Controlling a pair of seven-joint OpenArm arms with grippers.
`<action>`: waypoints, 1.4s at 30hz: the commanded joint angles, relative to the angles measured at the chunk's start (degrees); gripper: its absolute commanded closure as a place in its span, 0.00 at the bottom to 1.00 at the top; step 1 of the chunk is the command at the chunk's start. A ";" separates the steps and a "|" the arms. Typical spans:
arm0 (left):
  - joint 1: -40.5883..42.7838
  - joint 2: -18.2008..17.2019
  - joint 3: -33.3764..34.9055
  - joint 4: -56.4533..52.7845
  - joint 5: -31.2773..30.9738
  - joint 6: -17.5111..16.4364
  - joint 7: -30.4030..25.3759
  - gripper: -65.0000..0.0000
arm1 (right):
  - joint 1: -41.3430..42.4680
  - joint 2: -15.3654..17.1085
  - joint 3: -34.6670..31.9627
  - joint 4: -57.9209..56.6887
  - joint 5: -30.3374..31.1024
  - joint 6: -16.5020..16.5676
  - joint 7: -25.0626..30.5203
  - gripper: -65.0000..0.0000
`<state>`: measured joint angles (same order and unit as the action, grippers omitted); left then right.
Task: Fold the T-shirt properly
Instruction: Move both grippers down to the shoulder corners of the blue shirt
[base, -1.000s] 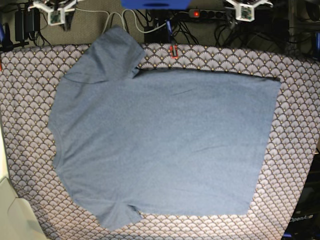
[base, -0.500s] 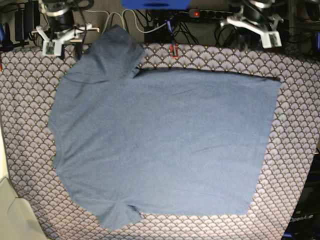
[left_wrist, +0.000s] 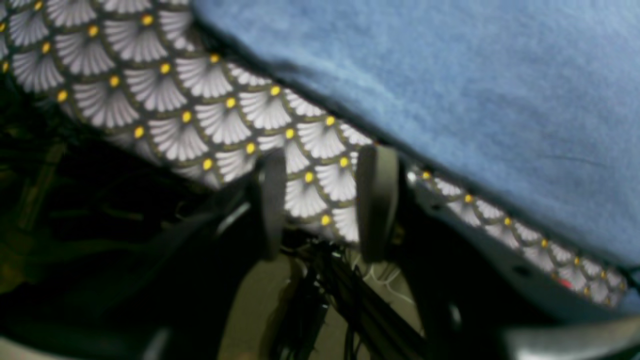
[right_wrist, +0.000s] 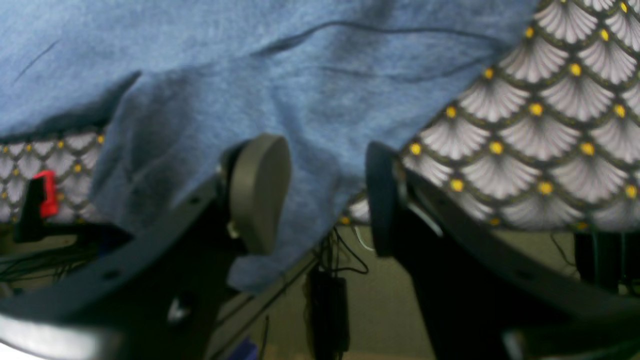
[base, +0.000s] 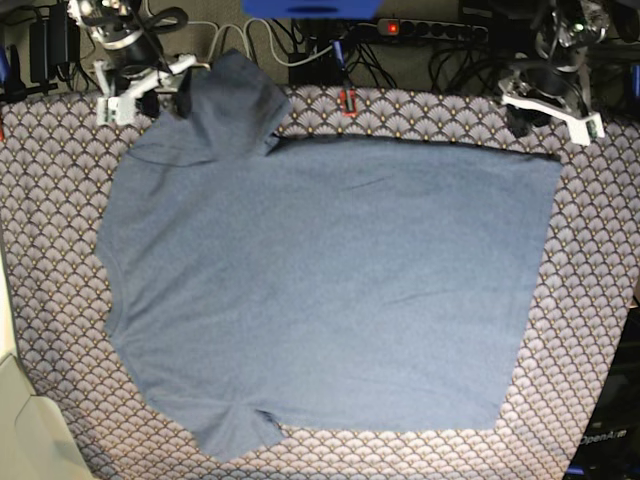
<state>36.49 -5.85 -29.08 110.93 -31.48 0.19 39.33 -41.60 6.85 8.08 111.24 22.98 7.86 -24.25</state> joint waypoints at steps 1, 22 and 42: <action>-0.31 -0.53 -0.94 0.14 -0.03 -0.05 -0.96 0.63 | 0.33 0.40 0.67 0.36 0.53 0.10 1.00 0.54; -2.86 -0.79 -3.49 -5.04 -0.30 -0.14 -1.05 0.63 | 1.74 0.05 -2.05 -6.41 0.71 0.45 0.91 0.54; -7.96 -0.88 -3.49 -8.47 0.23 -0.14 -1.57 0.63 | 4.99 0.05 -6.01 -11.77 0.62 0.45 0.91 1.00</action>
<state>28.64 -6.13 -32.16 101.47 -30.98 0.25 38.92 -36.05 6.68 2.17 99.68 24.34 8.36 -20.91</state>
